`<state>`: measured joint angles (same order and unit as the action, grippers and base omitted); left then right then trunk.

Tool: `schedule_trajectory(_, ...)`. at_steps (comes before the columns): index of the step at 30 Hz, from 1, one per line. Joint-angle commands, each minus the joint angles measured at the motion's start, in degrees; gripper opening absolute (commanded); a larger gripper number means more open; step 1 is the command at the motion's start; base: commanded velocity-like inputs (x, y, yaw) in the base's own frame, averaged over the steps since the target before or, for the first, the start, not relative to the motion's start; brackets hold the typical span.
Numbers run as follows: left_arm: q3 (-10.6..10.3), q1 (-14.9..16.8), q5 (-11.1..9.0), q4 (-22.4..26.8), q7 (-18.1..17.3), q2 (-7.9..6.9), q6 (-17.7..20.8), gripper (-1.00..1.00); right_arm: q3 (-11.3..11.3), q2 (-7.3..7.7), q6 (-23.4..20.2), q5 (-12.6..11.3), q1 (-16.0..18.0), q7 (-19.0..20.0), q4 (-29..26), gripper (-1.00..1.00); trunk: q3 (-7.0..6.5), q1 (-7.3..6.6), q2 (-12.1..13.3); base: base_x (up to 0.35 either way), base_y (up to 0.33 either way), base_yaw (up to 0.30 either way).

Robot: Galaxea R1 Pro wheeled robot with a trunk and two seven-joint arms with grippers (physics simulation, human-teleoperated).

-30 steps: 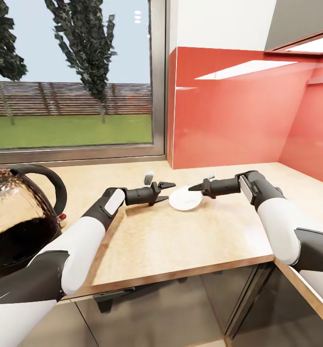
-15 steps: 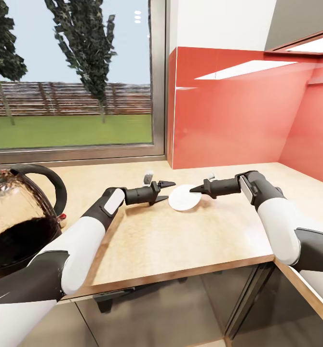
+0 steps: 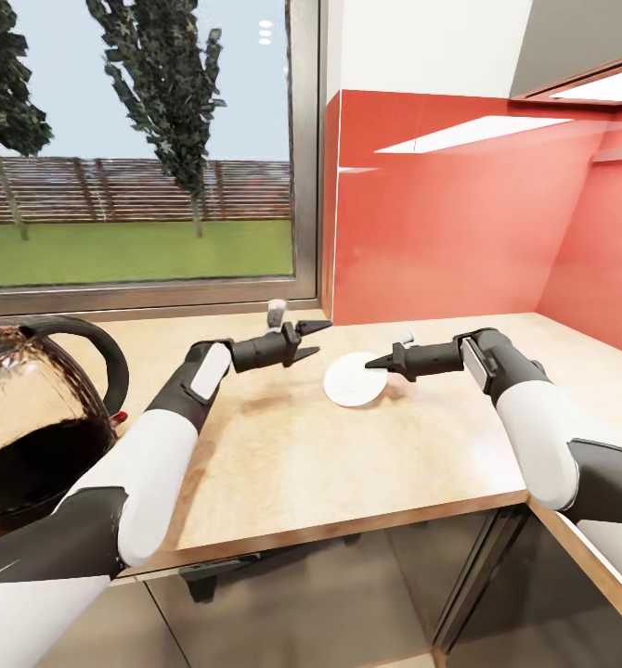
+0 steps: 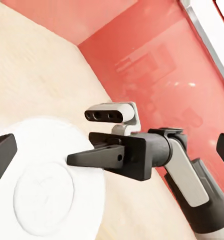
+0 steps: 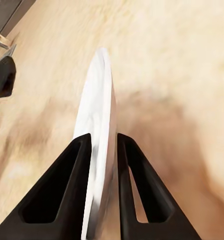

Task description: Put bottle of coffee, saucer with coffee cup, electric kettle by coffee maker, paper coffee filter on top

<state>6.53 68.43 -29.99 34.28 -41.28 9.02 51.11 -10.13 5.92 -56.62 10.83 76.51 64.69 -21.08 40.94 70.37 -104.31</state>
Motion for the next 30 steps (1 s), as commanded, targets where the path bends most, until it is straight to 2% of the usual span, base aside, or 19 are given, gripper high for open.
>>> schedule_trajectory(1,0.29,0.06,0.28,1.21,-0.42,0.12,0.27,1.00,-0.33,-0.03,-0.16,0.86,0.04,0.44,-0.01,-1.00,0.06,0.00,-0.03,0.000,0.000,0.000)
schedule_trajectory(4,0.21,0.05,0.26,2.75,-1.17,0.21,0.29,1.00,-0.33,-0.03,-0.16,0.86,0.04,0.44,-0.01,-1.00,0.06,0.00,-0.03,0.000,0.000,0.000)
schedule_trajectory(9,0.02,0.04,0.26,4.62,-4.71,0.35,0.24,1.00,-0.37,0.02,-0.16,0.86,0.06,0.44,-0.08,-1.00,0.06,0.00,-0.03,-0.011,0.000,0.000)
schedule_trajectory(13,-0.14,0.03,0.28,4.97,-5.71,0.61,0.22,1.00,-0.35,0.05,-0.16,0.86,0.04,0.44,-0.10,-1.00,0.06,0.00,-0.03,-0.176,0.000,0.000)
schedule_trajectory(30,-0.20,0.03,0.28,5.01,-5.83,0.65,0.22,1.00,-0.41,0.06,-0.16,0.86,0.08,0.44,-0.15,-1.00,0.06,0.00,-0.03,-0.116,-0.047,0.000)
